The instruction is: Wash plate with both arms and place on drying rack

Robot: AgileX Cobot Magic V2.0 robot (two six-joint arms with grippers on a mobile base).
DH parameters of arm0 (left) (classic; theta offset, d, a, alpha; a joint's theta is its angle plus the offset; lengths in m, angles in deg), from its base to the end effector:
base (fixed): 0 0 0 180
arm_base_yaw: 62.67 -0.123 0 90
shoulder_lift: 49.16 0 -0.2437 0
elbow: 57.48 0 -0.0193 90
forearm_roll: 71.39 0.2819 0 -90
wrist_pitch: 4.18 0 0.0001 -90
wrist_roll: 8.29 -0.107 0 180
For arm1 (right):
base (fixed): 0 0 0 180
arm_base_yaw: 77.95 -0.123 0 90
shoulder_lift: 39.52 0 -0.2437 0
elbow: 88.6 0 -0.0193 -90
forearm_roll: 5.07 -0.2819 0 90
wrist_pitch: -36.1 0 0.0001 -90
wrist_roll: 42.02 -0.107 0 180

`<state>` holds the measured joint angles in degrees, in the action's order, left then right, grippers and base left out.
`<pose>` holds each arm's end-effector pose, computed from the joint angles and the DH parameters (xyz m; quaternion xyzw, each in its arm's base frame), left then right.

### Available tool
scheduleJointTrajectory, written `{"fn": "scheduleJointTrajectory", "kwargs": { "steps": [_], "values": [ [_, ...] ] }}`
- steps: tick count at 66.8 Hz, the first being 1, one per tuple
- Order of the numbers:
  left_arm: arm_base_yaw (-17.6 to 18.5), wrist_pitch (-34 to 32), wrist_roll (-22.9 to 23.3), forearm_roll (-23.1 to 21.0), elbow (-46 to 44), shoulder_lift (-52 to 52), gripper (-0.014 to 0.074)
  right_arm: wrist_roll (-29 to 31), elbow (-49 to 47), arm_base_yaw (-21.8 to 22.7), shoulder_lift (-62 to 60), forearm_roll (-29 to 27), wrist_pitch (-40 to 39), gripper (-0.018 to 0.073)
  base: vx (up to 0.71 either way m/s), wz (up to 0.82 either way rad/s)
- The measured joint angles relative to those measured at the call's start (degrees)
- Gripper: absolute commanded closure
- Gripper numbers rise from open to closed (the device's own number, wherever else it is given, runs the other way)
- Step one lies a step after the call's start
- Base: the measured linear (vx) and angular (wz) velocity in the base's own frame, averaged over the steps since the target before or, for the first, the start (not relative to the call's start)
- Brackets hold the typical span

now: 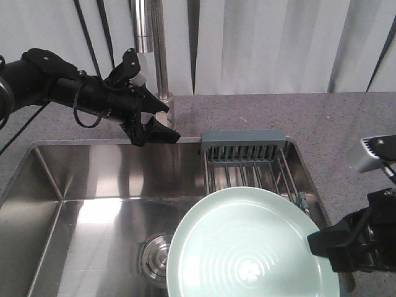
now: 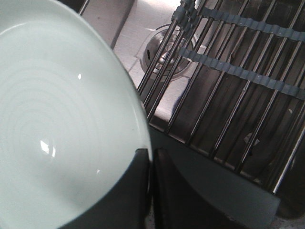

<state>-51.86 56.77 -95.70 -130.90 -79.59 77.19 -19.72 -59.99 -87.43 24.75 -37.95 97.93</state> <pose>0.4377 -0.1657 0.2099 0.5310 0.7019 -0.2927 0.3737 0.2116 0.0873 0.2660 -0.1834 0.9208 0.2475 0.2391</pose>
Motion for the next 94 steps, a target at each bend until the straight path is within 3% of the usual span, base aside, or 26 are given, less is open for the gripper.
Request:
{"fn": "scheduleJointTrajectory", "kwargs": {
  "steps": [44, 61, 74, 94],
  "values": [
    [0.0, 1.5, 0.1, 0.9, -0.2, 0.0, 0.001, 0.0, 0.0, 0.0, 0.0, 0.0, 0.0, 0.0564, 0.0, 0.0],
    [0.0, -2.2, 4.1, 3.1, -0.2, -2.1, 0.001, 0.0, 0.0, 0.0, 0.0, 0.0, 0.0, 0.0564, 0.0, 0.0],
    [0.0, -4.5, 15.3, 10.4, -0.2, -8.1, 0.001, 0.0, 0.0, 0.0, 0.0, 0.0, 0.0, 0.0564, 0.0, 0.0],
    [-2.9, -8.3, 41.0, 27.4, 3.4, -18.9, 0.001, 0.0, 0.0, 0.0, 0.0, 0.0, 0.1, 0.0564, 0.0, 0.0]
  ]
}}
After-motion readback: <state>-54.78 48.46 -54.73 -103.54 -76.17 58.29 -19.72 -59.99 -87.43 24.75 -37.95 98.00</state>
